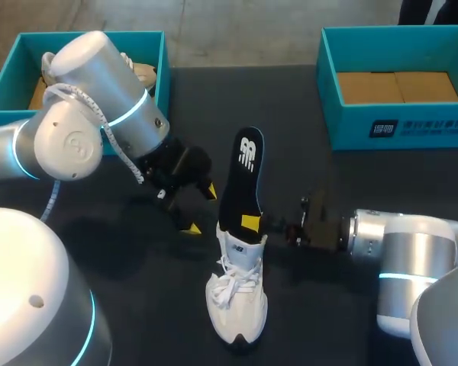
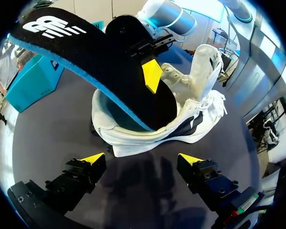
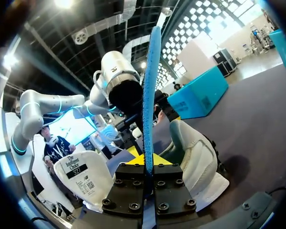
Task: Take the shoe out of the shoebox, open the shoe tongue, remove and reinsert the insole, then place the shoe into the shoebox
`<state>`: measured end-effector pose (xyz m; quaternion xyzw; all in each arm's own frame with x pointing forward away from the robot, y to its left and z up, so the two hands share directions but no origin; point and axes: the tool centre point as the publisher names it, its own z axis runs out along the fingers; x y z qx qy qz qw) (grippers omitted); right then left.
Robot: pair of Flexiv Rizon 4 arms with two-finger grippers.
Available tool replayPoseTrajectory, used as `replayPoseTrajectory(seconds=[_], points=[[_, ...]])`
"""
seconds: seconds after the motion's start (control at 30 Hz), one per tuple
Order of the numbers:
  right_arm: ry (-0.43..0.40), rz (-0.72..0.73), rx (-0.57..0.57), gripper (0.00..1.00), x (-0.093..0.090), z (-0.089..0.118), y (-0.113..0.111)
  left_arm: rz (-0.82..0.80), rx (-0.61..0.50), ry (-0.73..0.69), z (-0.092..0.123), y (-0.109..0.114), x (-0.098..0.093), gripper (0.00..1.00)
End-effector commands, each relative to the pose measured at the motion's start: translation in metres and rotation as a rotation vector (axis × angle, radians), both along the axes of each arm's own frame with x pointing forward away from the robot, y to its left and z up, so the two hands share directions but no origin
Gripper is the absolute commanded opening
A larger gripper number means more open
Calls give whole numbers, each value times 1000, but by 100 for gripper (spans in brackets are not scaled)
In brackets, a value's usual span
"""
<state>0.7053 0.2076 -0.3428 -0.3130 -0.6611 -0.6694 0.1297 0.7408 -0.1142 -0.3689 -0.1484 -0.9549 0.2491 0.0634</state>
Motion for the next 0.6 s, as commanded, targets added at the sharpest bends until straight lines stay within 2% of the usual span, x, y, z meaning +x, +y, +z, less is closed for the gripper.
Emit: replayPoseTrajectory(seconds=[0.03, 0.6], points=[[22, 55, -26, 0, 2, -5, 1, 2, 2, -2, 1, 0, -1, 100], [58, 54, -47, 0, -12, -18, 1, 2, 2, -2, 1, 0, -1, 100]])
